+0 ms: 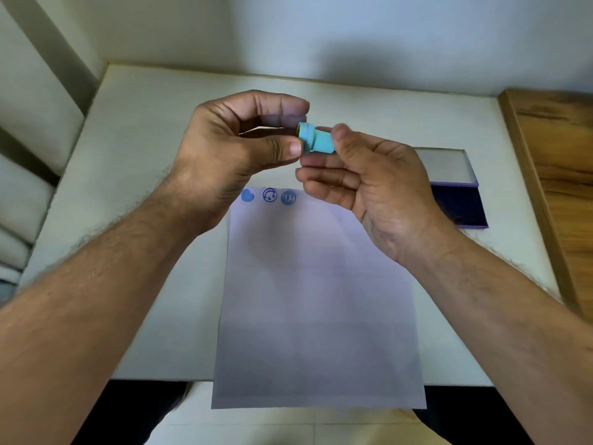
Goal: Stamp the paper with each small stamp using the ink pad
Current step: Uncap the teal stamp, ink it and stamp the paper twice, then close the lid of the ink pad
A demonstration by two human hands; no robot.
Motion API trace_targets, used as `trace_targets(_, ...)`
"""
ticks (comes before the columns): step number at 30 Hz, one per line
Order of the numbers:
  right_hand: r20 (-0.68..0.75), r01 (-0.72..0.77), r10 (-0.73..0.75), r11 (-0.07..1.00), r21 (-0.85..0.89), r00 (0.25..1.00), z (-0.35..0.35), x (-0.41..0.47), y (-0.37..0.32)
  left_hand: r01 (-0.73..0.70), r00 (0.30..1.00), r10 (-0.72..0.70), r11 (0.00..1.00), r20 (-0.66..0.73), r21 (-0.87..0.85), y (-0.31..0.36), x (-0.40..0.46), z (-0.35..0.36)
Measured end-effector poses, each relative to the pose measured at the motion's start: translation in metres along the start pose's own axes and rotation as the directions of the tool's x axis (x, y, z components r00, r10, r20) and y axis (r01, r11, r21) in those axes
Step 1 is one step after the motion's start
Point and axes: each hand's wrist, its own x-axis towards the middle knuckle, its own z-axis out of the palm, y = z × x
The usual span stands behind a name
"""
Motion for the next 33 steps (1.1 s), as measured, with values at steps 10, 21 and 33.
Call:
trace_targets(10, -0.175, 0.086, -0.101, 0.992, -0.095, 0.979, 0.001, 0.004, -0.001, 0.004, 0.995, -0.003, 1.0, -0.098, 0.006, 0.002, 0.0, 0.0)
trace_targets(21, 0.037, 0.234, -0.655, 0.216, -0.948, 0.755, 0.001, 0.008, 0.01, 0.03, 0.974, 0.039, 0.955, -0.225, 0.296, 0.0, -0.001, -0.007)
trace_targets(33, 0.083, 0.154, -0.632, 0.058, -0.986, 0.771, 0.014, 0.021, 0.036, 0.045, 0.965, 0.05, 0.937, -0.259, 0.347, 0.001, -0.005, -0.009)
